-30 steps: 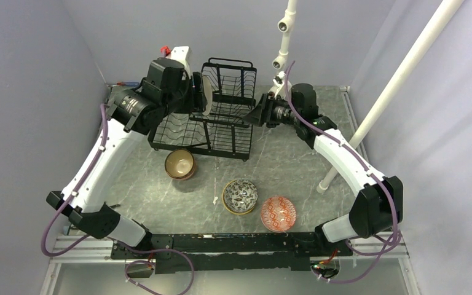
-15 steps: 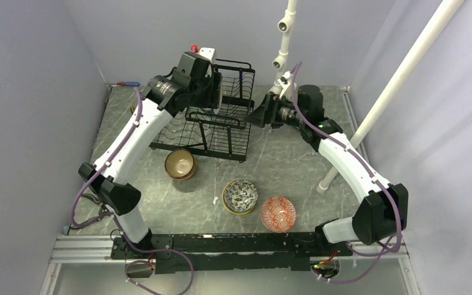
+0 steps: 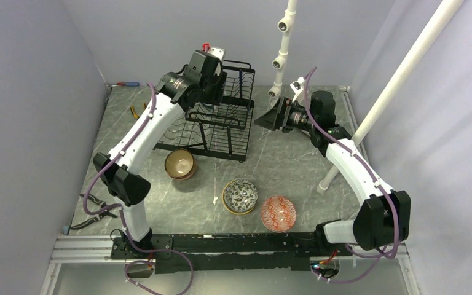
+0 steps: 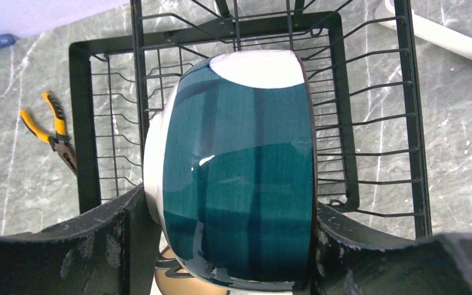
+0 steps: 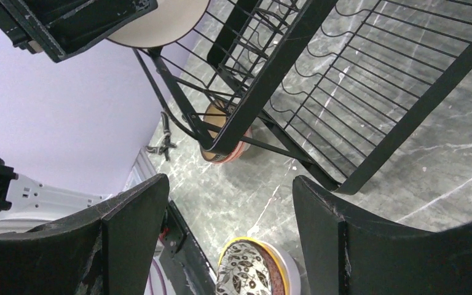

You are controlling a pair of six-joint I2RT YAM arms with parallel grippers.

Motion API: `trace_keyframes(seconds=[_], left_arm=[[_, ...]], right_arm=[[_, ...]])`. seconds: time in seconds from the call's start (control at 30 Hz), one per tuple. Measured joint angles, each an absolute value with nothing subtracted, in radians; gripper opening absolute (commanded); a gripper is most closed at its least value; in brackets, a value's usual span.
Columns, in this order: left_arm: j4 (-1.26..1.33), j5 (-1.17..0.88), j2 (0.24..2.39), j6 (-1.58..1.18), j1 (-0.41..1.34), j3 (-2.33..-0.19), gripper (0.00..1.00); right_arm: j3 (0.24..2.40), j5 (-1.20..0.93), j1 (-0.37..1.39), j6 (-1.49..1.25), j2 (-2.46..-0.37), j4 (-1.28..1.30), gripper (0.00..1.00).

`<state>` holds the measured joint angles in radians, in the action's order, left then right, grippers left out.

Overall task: Load the bowls into the dish rack
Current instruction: Turn the bowl upside down on the dish rack.

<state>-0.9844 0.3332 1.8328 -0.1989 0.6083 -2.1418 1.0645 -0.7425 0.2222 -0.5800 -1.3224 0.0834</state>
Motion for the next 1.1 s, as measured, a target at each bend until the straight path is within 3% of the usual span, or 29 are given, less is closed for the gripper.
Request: trace_keyframes(seconds=[1.1], left_arm=[[-0.97, 0.578, 1.997, -0.032, 0.694, -2.205, 0.03]], right_arm=[[1.027, -0.751, 0.22, -0.578, -1.274, 0.088, 0.79]])
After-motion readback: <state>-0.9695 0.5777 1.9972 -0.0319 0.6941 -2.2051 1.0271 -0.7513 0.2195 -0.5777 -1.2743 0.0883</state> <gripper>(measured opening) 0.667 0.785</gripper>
